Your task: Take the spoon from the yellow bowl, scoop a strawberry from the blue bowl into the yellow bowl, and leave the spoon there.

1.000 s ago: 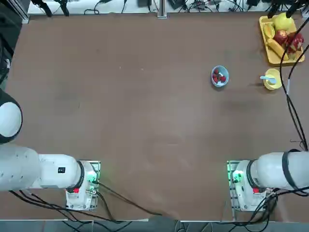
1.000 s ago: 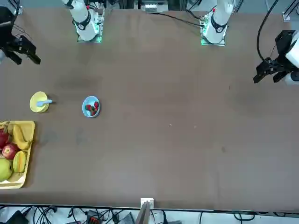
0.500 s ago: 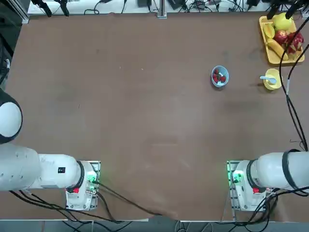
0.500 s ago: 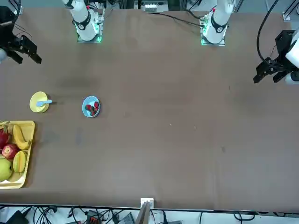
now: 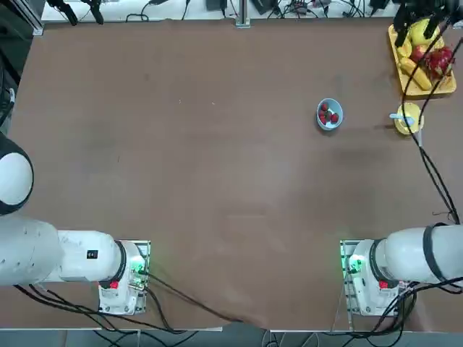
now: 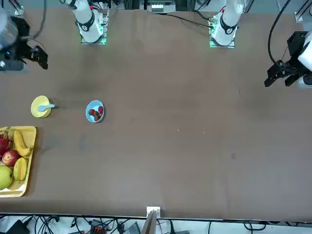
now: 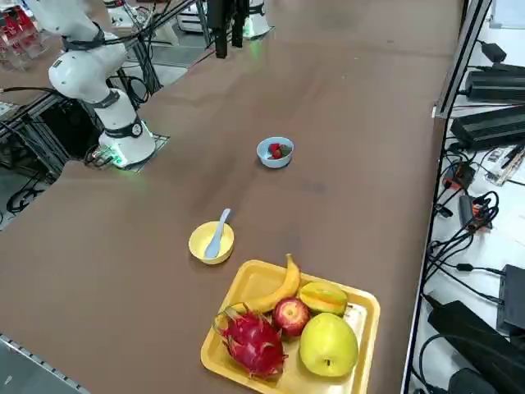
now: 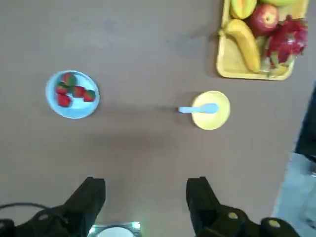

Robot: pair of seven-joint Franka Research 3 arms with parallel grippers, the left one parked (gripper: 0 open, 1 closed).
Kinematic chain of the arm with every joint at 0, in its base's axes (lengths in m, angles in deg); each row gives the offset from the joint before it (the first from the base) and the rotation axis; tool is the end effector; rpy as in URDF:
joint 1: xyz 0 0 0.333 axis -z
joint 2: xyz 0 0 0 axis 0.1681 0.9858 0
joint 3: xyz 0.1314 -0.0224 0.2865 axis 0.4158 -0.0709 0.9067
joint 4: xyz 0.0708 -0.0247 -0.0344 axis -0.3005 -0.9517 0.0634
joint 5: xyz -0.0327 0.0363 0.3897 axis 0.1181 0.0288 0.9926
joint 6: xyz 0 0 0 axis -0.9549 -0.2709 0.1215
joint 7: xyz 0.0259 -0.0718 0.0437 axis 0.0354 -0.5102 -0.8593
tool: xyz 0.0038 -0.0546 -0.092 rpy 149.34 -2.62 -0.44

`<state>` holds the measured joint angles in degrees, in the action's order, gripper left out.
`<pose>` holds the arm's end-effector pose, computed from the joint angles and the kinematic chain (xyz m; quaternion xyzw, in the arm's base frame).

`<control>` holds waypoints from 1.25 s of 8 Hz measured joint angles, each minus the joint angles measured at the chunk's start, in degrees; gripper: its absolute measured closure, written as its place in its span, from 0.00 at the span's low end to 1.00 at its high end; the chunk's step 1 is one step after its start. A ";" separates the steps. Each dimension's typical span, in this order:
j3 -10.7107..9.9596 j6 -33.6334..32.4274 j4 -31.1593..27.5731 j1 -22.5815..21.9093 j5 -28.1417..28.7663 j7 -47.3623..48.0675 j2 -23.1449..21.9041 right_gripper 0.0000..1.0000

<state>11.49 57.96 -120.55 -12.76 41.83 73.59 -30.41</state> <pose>0.5152 0.0267 0.5801 0.9885 0.0348 -0.0605 0.1344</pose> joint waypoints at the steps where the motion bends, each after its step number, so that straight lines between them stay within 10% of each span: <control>1: 0.09 0.92 -1.43 -0.37 -2.90 1.68 1.31 0.00; 10: 0.16 10.77 -14.83 -9.24 -35.86 48.21 22.54 0.00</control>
<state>11.65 68.73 -135.38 -21.99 5.97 121.79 -7.88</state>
